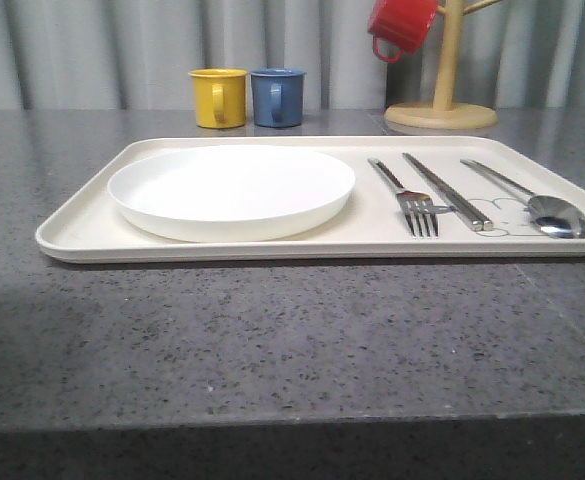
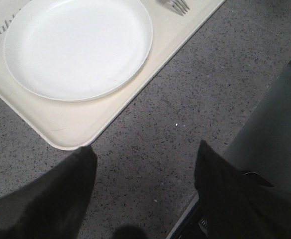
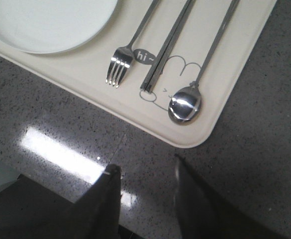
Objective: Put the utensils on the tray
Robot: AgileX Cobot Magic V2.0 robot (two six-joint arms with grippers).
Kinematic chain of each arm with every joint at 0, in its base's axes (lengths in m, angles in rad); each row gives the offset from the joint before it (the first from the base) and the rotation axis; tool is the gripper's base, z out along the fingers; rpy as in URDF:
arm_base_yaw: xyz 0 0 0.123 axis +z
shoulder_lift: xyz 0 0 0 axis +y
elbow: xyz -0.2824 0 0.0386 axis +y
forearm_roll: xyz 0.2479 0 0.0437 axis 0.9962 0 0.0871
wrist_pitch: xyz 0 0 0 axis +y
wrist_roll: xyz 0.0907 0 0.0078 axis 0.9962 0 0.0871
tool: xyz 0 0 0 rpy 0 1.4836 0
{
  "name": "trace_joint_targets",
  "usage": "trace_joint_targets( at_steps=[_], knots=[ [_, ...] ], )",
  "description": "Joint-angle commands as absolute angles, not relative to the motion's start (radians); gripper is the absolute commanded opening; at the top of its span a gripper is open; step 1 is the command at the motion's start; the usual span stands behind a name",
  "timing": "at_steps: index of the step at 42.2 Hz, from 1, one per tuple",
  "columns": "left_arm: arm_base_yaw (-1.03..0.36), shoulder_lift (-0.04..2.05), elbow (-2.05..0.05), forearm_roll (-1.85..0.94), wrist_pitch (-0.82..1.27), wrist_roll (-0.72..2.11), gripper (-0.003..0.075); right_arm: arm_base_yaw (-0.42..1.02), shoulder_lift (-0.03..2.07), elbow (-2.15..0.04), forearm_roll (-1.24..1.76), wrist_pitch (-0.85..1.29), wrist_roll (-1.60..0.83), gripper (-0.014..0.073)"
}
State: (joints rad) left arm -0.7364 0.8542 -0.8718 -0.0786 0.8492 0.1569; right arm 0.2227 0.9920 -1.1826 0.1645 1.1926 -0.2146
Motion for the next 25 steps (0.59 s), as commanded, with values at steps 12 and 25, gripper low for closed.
trace_joint_targets(
  at_steps=[12, 25],
  knots=[
    [-0.745, 0.851, -0.900, -0.090, 0.779, 0.147, 0.0420, 0.223, 0.624, -0.952, 0.166, 1.014, -0.139, 0.0299],
    [-0.745, 0.851, -0.900, -0.090, 0.776, 0.147, 0.0419, 0.223, 0.495, -0.868, 0.166, 0.913, -0.140, 0.0299]
  ],
)
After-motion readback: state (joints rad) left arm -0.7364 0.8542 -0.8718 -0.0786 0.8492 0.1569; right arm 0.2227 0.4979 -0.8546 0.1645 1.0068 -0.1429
